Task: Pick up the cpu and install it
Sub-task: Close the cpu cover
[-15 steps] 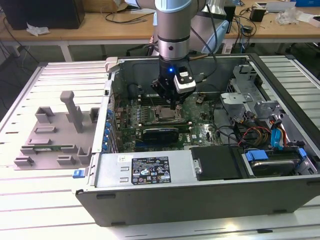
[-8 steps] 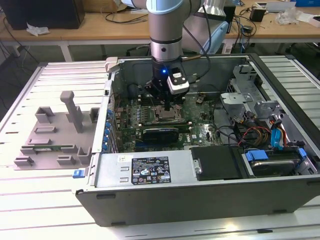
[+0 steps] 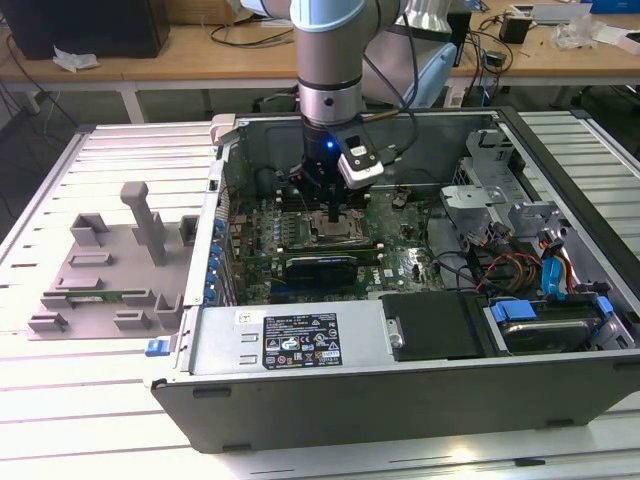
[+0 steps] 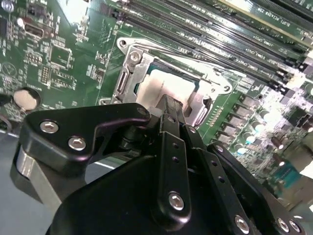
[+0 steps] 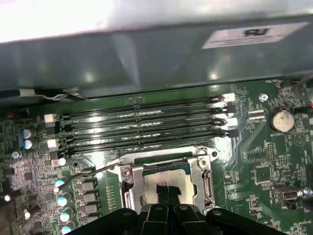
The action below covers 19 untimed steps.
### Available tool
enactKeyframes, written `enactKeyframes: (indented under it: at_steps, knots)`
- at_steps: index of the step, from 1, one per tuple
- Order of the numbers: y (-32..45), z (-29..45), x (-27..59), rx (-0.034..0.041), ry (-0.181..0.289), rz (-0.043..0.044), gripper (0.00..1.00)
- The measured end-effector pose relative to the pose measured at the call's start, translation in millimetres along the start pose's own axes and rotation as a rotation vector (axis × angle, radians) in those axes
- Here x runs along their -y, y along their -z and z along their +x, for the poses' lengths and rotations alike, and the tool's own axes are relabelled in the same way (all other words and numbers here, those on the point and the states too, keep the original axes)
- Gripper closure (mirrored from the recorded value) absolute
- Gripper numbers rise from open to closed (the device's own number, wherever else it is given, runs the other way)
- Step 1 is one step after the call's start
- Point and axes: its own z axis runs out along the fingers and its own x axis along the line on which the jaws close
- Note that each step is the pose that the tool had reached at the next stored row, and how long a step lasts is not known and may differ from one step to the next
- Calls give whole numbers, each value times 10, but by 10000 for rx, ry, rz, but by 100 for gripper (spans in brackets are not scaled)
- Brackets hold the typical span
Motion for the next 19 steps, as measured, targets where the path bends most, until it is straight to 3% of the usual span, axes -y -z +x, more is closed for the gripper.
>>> enactKeyframes:
  at_steps: [6,19]
  knots:
    - [-21,187,34,6,309,-18,89]
    - [-94,251,41,7,445,-30,89]
